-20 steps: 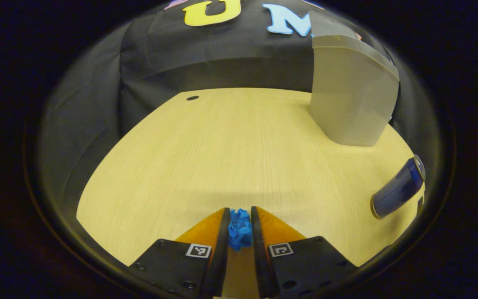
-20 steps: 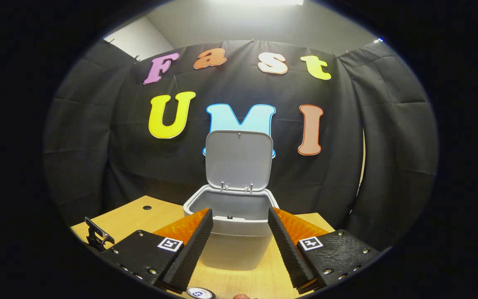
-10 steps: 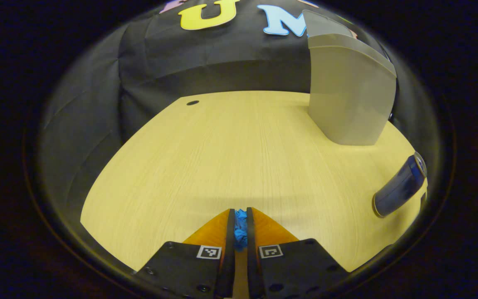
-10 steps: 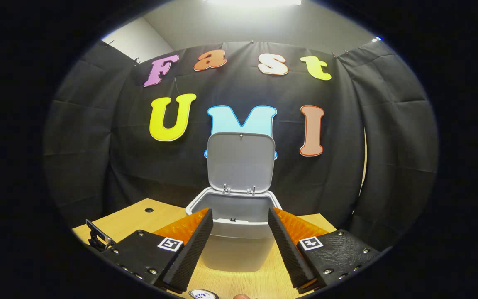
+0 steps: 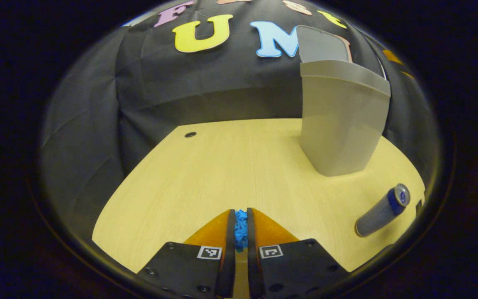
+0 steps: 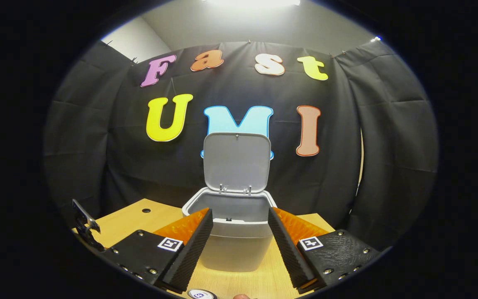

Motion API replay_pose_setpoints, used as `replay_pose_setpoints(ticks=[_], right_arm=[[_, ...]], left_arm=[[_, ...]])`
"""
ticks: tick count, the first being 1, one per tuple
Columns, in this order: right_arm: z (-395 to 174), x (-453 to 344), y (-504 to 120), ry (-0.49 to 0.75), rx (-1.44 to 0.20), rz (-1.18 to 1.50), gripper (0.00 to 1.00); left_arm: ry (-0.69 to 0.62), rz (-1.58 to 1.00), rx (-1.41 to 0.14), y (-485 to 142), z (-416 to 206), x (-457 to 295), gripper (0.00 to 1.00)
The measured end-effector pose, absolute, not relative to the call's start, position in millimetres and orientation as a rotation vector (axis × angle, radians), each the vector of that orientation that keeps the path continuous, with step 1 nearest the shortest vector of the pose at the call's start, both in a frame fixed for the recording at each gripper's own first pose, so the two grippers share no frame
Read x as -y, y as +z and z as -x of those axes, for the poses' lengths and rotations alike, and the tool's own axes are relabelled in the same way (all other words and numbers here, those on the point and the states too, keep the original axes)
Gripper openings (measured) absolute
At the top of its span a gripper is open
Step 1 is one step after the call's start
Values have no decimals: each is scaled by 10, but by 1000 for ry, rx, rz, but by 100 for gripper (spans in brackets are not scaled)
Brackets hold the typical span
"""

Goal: Press the lid of the desktop garbage bin to open it, pick up the crumpled paper on the desktop and throw it into the bin, then pick up the pop can on the desktop and drop it into the bin, and finally close the garbage bin lid.

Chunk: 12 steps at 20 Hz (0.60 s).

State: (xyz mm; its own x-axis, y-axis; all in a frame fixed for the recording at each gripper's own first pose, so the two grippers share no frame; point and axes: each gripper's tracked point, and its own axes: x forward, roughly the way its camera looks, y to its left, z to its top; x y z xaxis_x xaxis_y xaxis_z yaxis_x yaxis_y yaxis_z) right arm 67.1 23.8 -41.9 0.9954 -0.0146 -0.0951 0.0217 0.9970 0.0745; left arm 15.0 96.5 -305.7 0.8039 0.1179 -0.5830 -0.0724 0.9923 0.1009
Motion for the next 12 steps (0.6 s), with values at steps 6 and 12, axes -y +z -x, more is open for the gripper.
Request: replay_pose_setpoints(ticks=[6, 12], right_arm=[[-692, -139, -383, -61, -85, -80, 87], [-581, -20, -404, -102, -82, -67, 87]], left_arm=[[30, -36, -455, -2229, -588, -623, 21], [-113, 21, -291, -1478, -1065, -84, 21]])
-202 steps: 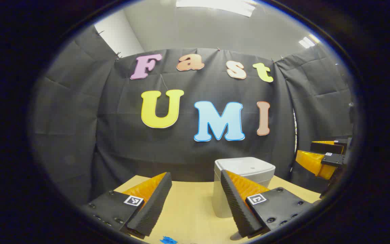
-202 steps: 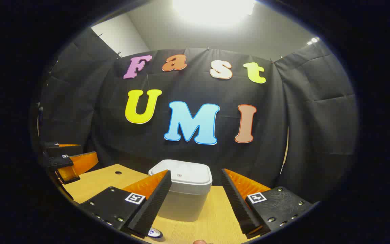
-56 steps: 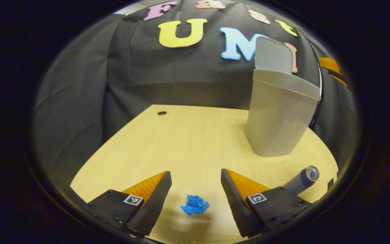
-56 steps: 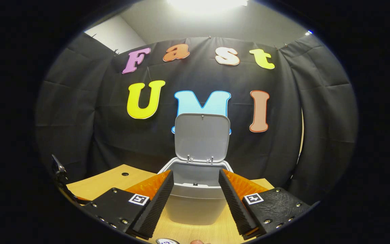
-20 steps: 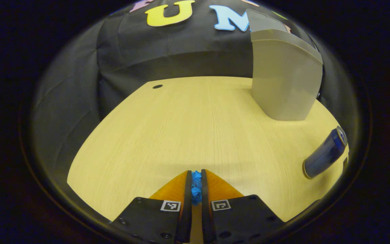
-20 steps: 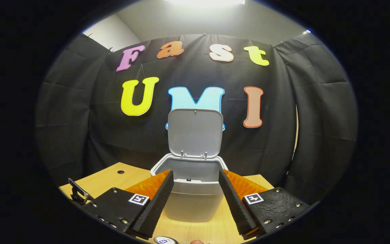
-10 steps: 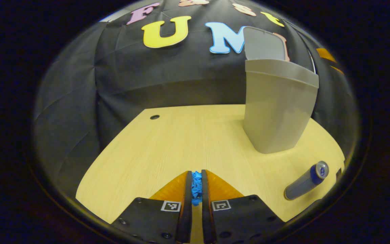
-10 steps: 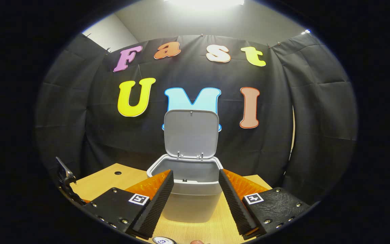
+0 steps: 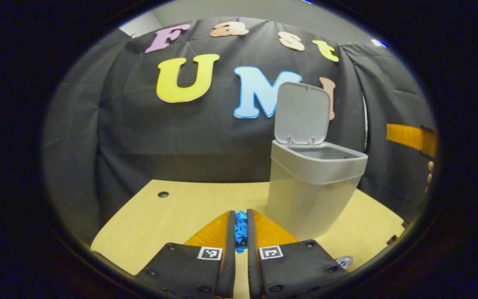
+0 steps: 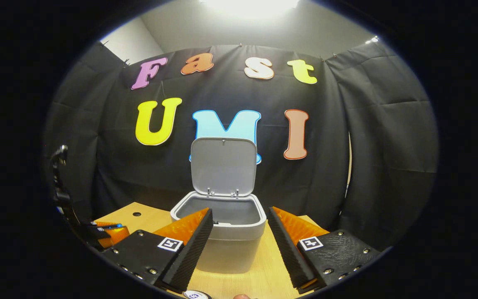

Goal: Press the lid of the desktop garbage bin to open it, pick up the crumpled paper on the desktop and throw it into the bin, then pick up the pop can on the desktop and drop it into the bin, and finally close the garbage bin lid.

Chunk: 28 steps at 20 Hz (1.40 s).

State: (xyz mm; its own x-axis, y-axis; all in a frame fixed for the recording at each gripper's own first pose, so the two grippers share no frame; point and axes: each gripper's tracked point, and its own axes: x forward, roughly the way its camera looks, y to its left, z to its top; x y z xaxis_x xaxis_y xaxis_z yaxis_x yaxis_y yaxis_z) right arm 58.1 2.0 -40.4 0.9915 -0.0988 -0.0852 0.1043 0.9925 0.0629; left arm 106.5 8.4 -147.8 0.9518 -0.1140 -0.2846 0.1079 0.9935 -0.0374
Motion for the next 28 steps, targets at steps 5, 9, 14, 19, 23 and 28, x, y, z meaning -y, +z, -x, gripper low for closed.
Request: replay_pose_setpoints(ticks=[5, 9, 14, 19, 23, 28], right_arm=[[-425, 209, -489, -174, -102, -65, 87], [-256, 415, -524, -261, -108, -85, 87], [-63, 526, -555, -338, -120, -59, 87], [0, 529, -667, -351, -165, -31, 87], [17, 526, -694, -353, -179, -34, 87], [21, 544, -708, -358, -184, -33, 86]], left_arm=[[-201, 58, -200, -1011, -1414, 311, 21], [-264, 57, -161, -754, -1695, 584, 20], [-323, 60, -102, -510, -1950, 827, 20], [-372, 53, -84, -477, -2165, 1108, 20], [-402, 28, -114, -622, -2344, 1331, 20], [-399, -6, -140, -749, -2483, 1409, 34]])
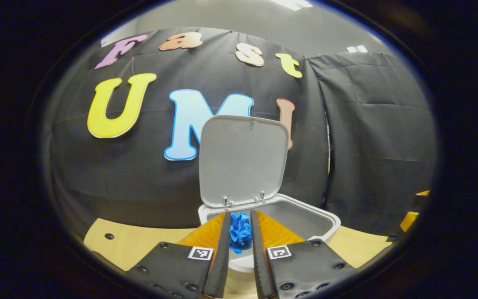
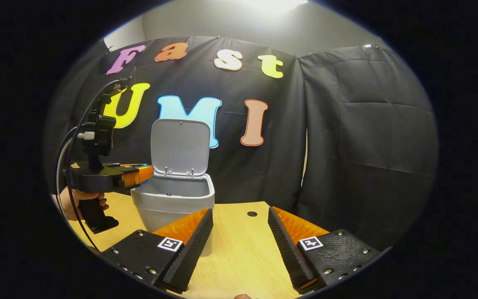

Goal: Press the lid of the desktop garbage bin to open it, pick up the crumpled paper on the desktop and throw it into the bin, then pick up the pop can on the desktop and drop it into the bin, and finally close the garbage bin lid.

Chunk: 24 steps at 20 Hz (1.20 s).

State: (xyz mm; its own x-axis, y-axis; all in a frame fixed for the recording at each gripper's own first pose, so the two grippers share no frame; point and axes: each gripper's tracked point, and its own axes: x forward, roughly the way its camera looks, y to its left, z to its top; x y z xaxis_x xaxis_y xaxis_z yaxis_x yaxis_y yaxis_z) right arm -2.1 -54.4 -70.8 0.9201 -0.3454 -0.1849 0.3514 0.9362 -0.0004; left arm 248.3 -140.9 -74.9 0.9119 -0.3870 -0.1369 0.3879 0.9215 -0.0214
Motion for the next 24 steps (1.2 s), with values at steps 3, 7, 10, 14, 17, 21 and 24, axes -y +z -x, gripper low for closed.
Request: replay_pose_setpoints(ticks=[3, 7, 10, 14, 17, 21, 24], right_arm=[[22, 557, -679, -364, -173, -31, 87], [7, 531, -719, -350, -185, -33, 87], [11, 508, -719, -342, -181, -25, 87], [-20, 426, -743, -315, -179, -38, 87], [-48, 328, -754, -284, -178, -17, 87], [-115, 125, -814, -203, -186, -57, 94], [-127, -45, -915, -134, -211, -116, 97]], left_arm=[[-403, -4, -150, -798, -2520, 1457, 39], [-403, -4, -173, -893, -2545, 1497, 54], [-412, 5, -162, -845, -2521, 1518, 75], [-393, 1, -143, -756, -2476, 1441, 92], [-368, 3, -131, -683, -2377, 1345, 94], [-323, -1, -116, -583, -2225, 1136, 95], [-285, -13, -103, -512, -2084, 948, 95]])
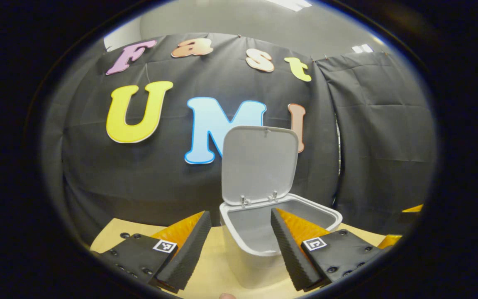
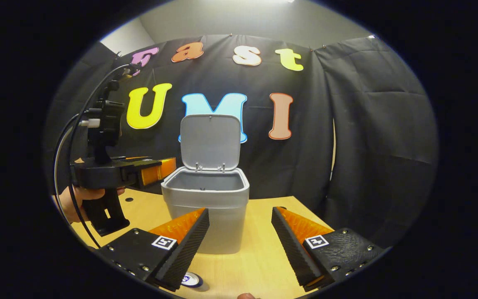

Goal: Press the lid of the desktop garbage bin to open it, pick up the crumpled paper on the desktop and throw it into the bin, then pick up the pop can on the desktop and drop it into the bin, and finally close the garbage bin lid.

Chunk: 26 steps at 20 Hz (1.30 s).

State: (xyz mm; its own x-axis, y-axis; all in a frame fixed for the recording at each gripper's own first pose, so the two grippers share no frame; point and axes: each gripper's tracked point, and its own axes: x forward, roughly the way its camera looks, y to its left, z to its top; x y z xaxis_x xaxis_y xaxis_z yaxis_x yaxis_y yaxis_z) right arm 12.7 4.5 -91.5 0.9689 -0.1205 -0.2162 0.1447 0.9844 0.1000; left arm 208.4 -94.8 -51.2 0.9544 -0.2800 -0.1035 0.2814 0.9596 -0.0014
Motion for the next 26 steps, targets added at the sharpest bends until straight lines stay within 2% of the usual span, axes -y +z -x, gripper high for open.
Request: replay_pose_setpoints(ticks=[6, 7, 8, 13, 14, 20, 26], right_arm=[[-96, -323, -1247, -20, -325, -138, 97], [-87, -390, -1291, 7, -343, -143, 94], [-80, -457, -1345, 34, -361, -146, 97], [-9, -861, -1694, 194, -498, -194, 97], [9, -927, -1778, 219, -535, -207, 97], [185, -1107, -2230, 281, -741, -176, 97], [346, -1249, -2602, 321, -878, -128, 97]], left_arm=[[-223, -46, -62, -355, -1736, 687, 94], [-213, -50, -61, -340, -1687, 651, 95], [-206, -48, -60, -325, -1634, 620, 96], [-168, -50, -37, -244, -1431, 469, 94], [-161, -51, -38, -252, -1392, 439, 96], [-112, -27, -51, -333, -1222, 247, 95], [-68, -3, -112, -539, -1084, 24, 96]])
